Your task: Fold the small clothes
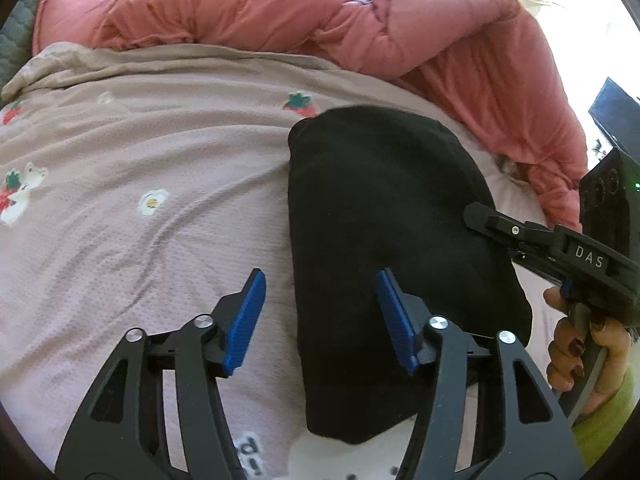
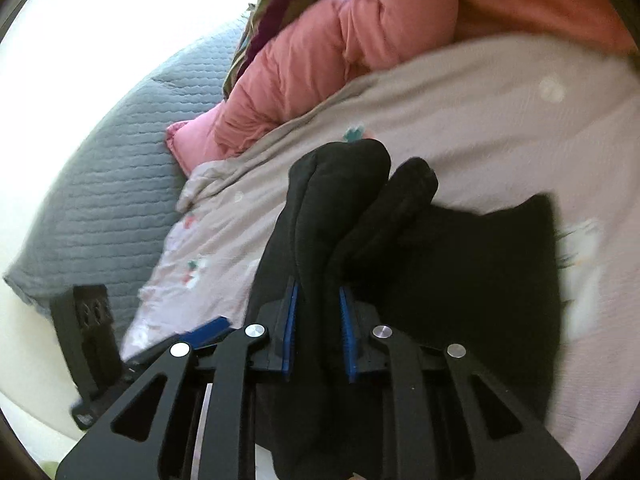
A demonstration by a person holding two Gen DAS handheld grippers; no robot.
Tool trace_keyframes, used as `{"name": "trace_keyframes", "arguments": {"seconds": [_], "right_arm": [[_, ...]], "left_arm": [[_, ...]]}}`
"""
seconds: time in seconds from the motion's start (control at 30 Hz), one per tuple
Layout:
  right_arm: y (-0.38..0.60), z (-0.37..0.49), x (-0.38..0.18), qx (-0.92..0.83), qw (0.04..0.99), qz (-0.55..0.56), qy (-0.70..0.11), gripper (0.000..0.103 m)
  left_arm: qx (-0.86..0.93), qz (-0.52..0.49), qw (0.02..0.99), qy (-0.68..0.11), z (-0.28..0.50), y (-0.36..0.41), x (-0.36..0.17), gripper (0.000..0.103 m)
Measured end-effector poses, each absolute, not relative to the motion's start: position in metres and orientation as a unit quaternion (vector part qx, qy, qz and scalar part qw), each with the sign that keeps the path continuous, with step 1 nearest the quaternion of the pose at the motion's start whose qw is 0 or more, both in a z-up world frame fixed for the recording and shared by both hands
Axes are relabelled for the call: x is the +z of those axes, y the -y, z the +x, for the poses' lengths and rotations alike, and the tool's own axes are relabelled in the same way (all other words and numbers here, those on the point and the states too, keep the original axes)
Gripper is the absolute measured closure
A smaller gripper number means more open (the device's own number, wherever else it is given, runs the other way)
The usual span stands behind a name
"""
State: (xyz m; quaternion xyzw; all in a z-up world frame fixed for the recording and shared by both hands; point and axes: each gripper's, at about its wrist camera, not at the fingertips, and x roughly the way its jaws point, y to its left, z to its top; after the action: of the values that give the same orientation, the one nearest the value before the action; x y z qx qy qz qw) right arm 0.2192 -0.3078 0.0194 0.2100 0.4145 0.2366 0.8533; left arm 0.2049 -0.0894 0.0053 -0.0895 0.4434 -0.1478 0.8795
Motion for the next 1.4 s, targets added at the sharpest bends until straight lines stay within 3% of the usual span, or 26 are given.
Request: {"name": "trace_keyframes", "arguments": {"seconds": [0.53,0.6,0.67,0.83,1.07,1.4], "right_arm": [[0.359,0.199,-0.021,0.117,0.874,0.111,-0.459,0.085],[0.362,0.196,-0.024,0.109,0.877,0.114,-0.455,0.082],[0.363,0.194,-0.025,0.096,0.881,0.106,-0.452,0.065],[0.363,0.184,-0.018,0.082,0.886,0.110,-0.443,0.057],[0.353,0.143,0.009,0.103,0.907,0.108,-0.393,0.055],[0.352,0.140,-0.032,0.069,0.888,0.087,-0.446,0.051]], "left_arm": [[-0.192,-0.014,0.857,-0.478,0.189,0.163,-0.004,0.041],[-0.185,-0.022,0.866,-0.464,0.186,0.159,0.000,0.042],[-0.170,-0.008,0.877,-0.449,0.185,0.157,0.005,0.042],[-0.161,0.018,0.868,-0.470,0.190,0.161,-0.006,0.042],[-0.166,-0.003,0.864,-0.475,0.189,0.155,-0.014,0.042],[-0.173,-0.017,0.861,-0.478,0.180,0.152,-0.024,0.041]]}}
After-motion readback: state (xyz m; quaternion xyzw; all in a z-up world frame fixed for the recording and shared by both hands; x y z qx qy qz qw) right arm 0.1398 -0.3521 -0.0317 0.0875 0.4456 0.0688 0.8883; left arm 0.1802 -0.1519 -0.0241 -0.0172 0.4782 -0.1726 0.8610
